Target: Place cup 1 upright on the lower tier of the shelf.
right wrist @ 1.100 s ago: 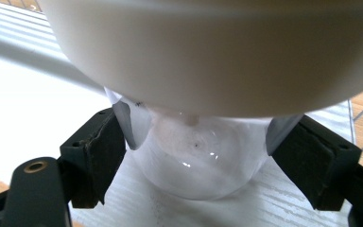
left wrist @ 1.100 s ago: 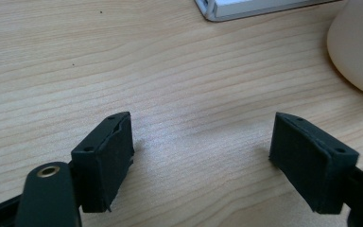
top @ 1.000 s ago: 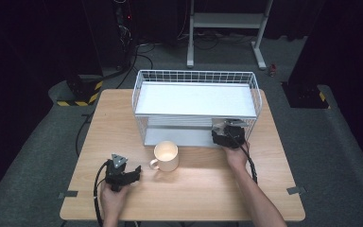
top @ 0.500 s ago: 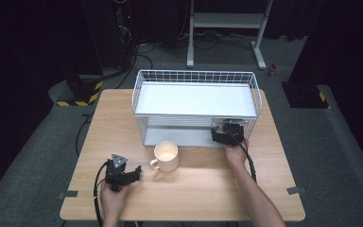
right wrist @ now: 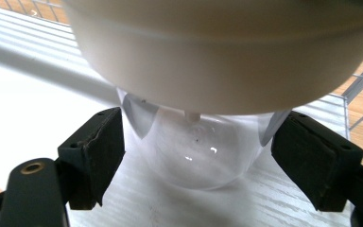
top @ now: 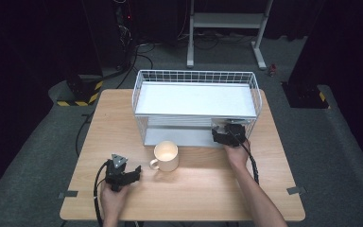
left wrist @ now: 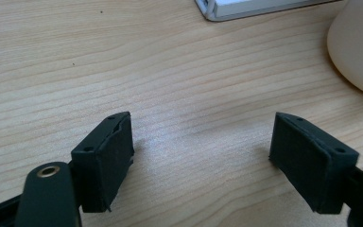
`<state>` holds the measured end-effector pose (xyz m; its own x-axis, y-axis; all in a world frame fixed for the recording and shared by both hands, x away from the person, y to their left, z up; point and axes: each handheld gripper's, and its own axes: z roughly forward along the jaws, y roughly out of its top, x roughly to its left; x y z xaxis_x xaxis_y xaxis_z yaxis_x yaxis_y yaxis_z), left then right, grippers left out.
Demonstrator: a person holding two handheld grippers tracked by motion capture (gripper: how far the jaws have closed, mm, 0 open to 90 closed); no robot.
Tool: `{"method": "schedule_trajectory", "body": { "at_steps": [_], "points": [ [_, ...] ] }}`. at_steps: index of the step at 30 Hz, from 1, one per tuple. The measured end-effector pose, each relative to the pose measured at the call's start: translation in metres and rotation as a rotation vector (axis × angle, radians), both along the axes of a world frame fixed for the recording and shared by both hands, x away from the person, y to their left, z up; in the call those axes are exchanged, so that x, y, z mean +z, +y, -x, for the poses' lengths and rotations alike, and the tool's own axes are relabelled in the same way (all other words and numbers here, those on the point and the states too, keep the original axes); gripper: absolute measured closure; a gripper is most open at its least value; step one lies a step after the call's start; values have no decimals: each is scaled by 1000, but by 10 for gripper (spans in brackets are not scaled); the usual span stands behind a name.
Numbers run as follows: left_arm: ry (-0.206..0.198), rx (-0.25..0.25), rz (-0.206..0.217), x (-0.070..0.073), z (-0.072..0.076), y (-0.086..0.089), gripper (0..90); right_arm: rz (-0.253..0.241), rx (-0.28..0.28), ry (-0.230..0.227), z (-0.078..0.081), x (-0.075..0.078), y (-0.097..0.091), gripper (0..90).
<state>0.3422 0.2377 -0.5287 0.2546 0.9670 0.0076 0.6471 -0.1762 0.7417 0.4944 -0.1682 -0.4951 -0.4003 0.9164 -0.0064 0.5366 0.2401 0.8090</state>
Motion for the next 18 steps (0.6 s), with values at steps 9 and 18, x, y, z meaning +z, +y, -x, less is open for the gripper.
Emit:
{"method": "schedule_trajectory", "body": {
  "at_steps": [9,18],
  "points": [
    [0,0,0,0,0,0,222,12,15,-19,13,1,-4,202],
    [0,0,0,0,0,0,222,-16,35,-37,28,5,-5,229]
  ]
}}
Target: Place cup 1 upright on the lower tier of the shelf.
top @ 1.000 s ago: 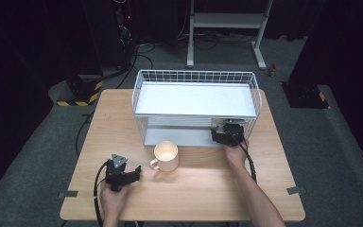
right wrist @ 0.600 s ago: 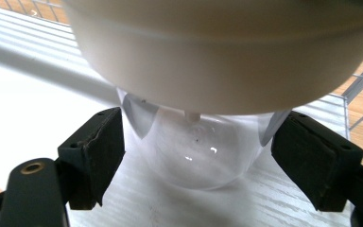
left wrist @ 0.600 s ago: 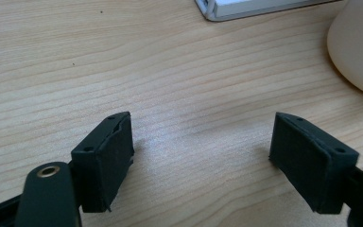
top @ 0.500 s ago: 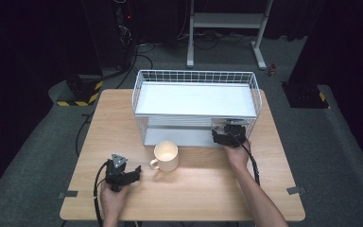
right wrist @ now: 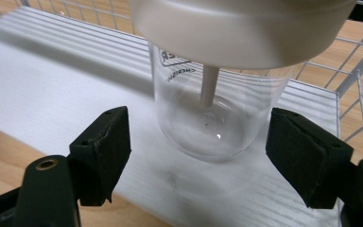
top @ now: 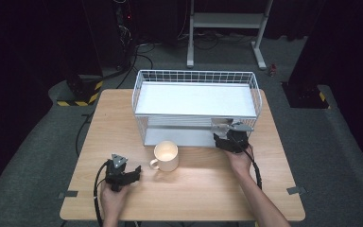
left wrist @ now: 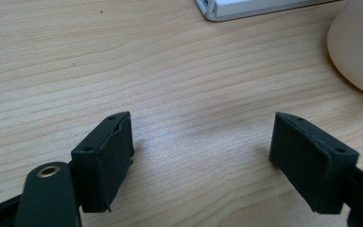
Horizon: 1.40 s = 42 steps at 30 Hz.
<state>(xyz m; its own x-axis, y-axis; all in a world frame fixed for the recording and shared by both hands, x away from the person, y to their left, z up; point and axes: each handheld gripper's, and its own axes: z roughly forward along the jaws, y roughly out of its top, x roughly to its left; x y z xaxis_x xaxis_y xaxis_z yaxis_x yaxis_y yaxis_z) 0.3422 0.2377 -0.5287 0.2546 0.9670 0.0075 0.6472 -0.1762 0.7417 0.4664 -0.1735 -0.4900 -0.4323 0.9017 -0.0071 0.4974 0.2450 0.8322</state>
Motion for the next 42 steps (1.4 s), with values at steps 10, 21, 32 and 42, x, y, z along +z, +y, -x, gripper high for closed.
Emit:
{"method": "schedule_trajectory", "body": {
  "at_steps": [10,21,32,42],
  "points": [
    [0,1,0,0,0,0,222,-36,39,-3,13,7,-7,245],
    [0,2,0,0,0,0,222,-39,73,-12,23,10,-15,246],
    [-1,4,0,0,0,0,222,-69,100,-25,34,16,-21,244],
    [-1,4,0,0,0,0,222,-87,119,-27,45,18,-27,241]
  ]
}}
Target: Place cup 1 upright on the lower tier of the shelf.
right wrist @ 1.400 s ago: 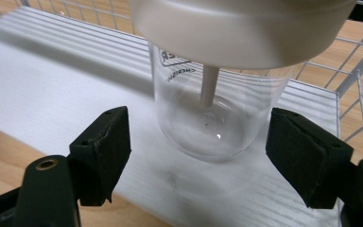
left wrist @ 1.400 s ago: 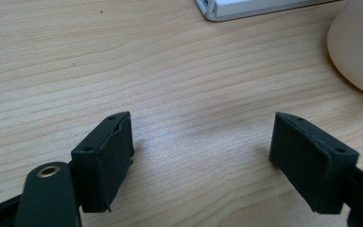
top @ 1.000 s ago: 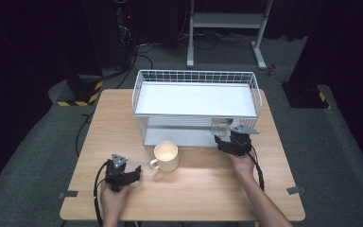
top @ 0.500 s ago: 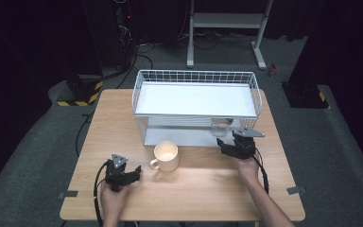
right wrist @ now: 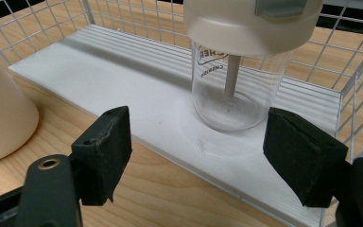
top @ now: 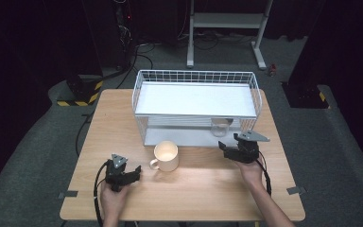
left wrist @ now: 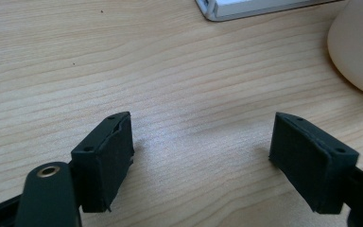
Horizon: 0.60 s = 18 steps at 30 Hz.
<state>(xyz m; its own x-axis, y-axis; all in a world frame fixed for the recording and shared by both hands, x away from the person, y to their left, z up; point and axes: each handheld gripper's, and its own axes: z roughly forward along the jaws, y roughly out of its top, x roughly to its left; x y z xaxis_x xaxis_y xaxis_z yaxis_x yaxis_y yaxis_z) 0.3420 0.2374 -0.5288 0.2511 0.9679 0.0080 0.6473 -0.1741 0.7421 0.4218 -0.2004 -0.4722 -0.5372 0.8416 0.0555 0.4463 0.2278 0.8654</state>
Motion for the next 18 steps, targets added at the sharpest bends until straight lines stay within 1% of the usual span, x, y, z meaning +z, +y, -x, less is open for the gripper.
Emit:
{"method": "schedule_trajectory", "body": {
  "at_steps": [2,4,5,13,14,18],
  "points": [
    [0,0,0,0,0,0,222,-3,4,-6,1,0,-2,240],
    [0,0,0,0,0,0,222,-5,5,-1,3,0,-2,238],
    [0,0,0,0,0,0,222,-6,9,-8,4,1,-3,238],
    [0,0,0,0,0,0,222,-24,15,-20,12,1,-11,238],
    [0,1,0,0,0,0,222,-29,12,-15,13,2,-12,237],
    [0,1,0,0,0,0,222,-34,16,-18,17,1,-16,237]
  ]
}}
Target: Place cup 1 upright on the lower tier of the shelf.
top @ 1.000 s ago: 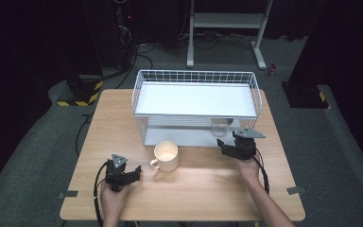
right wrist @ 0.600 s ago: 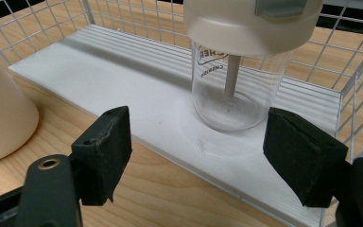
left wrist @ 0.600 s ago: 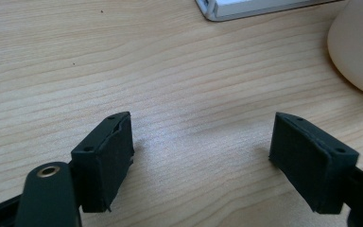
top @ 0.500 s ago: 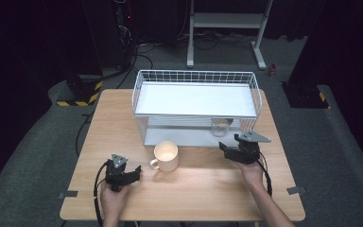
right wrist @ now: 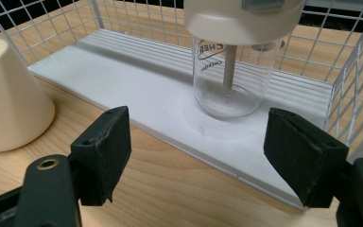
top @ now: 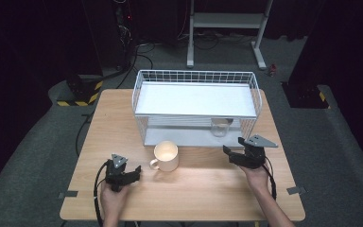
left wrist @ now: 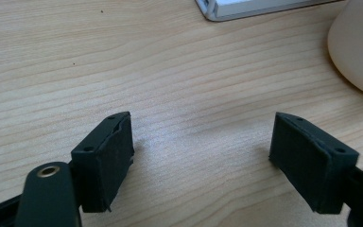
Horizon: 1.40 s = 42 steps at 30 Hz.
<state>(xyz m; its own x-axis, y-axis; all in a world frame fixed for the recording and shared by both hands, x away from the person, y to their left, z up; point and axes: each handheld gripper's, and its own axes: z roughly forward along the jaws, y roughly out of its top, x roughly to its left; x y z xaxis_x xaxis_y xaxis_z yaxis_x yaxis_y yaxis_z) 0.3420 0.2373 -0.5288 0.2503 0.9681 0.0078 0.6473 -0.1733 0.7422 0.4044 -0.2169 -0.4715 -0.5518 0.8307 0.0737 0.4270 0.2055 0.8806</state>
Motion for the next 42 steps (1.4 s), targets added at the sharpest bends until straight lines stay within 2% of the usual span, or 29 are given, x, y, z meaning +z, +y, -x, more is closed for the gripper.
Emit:
{"method": "schedule_trajectory", "body": {
  "at_steps": [12,21,30,38,42],
  "points": [
    [0,0,0,0,0,0,222,-27,10,-6,15,-1,-11,237],
    [0,0,0,0,0,0,222,-26,16,-5,23,-5,-17,236],
    [0,2,0,0,0,0,222,-4,25,6,35,-14,-23,239],
    [0,2,0,0,0,0,222,7,28,50,44,-26,-34,240],
    [1,2,0,0,0,0,222,36,44,61,51,-31,-37,241]
  ]
}}
